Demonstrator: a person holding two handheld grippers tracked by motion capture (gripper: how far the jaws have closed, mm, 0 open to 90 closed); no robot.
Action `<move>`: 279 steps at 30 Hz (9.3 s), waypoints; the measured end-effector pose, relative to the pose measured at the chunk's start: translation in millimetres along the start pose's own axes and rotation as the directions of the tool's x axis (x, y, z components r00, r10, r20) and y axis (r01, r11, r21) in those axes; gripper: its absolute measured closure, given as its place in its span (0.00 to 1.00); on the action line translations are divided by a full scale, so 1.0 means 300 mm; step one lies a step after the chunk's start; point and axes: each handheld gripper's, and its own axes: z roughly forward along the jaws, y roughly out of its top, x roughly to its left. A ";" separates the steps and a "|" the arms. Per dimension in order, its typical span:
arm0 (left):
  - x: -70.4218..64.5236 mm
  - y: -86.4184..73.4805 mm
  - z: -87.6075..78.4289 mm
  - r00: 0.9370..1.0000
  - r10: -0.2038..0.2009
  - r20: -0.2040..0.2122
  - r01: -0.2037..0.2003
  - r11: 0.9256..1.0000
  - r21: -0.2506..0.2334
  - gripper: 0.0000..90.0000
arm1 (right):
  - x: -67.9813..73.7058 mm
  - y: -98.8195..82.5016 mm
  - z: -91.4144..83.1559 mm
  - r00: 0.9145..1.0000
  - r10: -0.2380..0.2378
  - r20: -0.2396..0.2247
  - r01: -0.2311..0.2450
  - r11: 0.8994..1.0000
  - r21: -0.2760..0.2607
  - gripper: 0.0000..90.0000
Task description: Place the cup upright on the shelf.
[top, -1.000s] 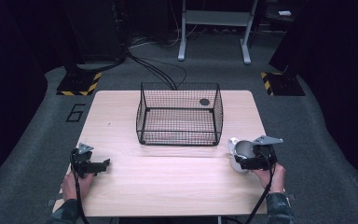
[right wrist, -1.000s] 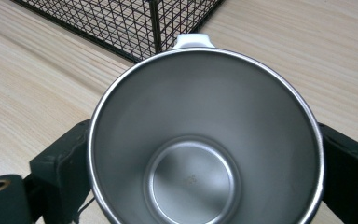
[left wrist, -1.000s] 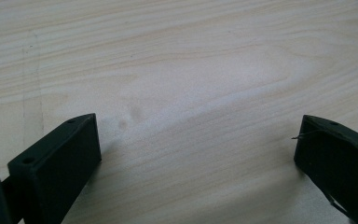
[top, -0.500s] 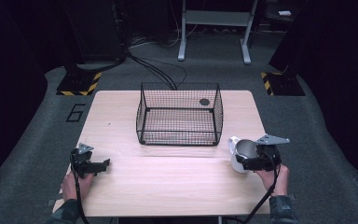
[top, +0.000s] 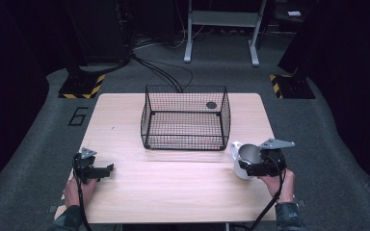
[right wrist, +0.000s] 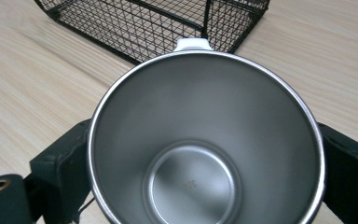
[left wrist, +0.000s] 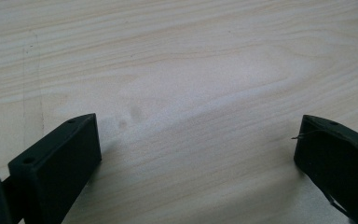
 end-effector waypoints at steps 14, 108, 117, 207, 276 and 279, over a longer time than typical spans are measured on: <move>-0.001 0.000 0.000 1.000 -0.002 0.001 0.002 1.000 0.000 0.00 | 0.045 0.036 -0.014 0.999 -0.015 -0.035 0.014 1.000 -0.001 0.07; 0.000 0.000 0.000 1.000 0.000 0.000 0.000 1.000 0.001 0.00 | 0.188 0.749 0.395 0.989 -0.125 -0.084 0.134 0.985 0.106 0.07; 0.000 0.000 0.000 1.000 0.000 0.000 0.000 1.000 0.000 0.00 | 0.190 0.753 0.467 0.991 -0.111 -0.080 0.121 0.983 0.137 0.07; -0.003 -0.001 0.001 1.000 -0.012 0.001 0.012 1.000 -0.002 0.00 | 0.157 0.606 0.677 0.996 -0.001 -0.086 0.026 0.955 0.296 0.00; -0.002 0.000 0.002 1.000 -0.008 0.001 0.008 1.000 -0.007 0.01 | -0.088 -0.320 0.144 0.979 0.124 0.161 -0.138 0.987 0.082 0.00; -0.002 0.000 0.002 1.000 -0.009 0.001 0.009 1.000 -0.007 0.00 | -0.082 -0.337 0.147 0.976 0.114 0.187 -0.126 0.990 0.056 0.00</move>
